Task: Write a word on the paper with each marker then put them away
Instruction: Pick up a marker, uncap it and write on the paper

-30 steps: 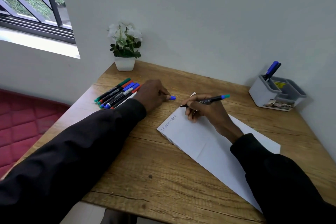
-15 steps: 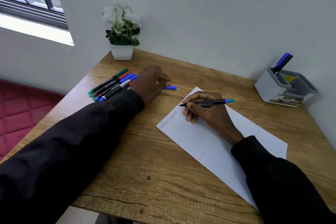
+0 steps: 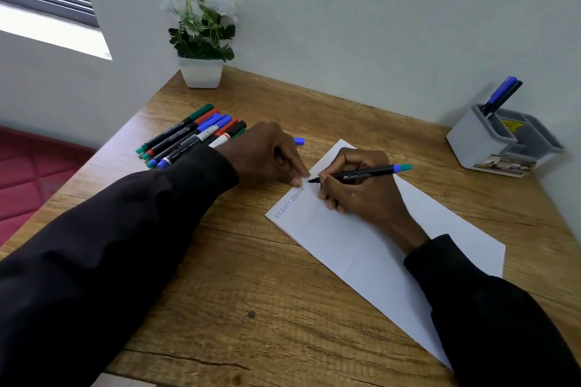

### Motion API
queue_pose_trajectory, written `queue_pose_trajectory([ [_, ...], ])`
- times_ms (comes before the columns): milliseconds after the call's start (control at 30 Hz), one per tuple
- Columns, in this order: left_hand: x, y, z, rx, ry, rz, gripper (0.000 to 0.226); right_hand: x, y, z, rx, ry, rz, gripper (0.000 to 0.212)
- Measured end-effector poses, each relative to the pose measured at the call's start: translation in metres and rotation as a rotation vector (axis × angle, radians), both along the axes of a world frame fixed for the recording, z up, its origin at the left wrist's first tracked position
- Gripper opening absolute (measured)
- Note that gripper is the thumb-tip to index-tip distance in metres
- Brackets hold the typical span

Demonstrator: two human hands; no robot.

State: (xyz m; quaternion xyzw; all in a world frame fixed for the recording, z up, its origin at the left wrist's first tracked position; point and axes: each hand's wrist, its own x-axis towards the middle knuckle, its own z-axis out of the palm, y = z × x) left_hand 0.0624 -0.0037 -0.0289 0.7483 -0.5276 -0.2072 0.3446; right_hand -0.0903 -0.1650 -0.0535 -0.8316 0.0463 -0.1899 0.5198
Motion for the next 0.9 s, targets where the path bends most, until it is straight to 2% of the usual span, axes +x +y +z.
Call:
queue_pose_trajectory([
  [900,0.0023,0.0002,-0.0009,0.011,0.072,0.011,0.021,0.0013,0.0035,0.0006,0.01,0.031,-0.004,0.014],
])
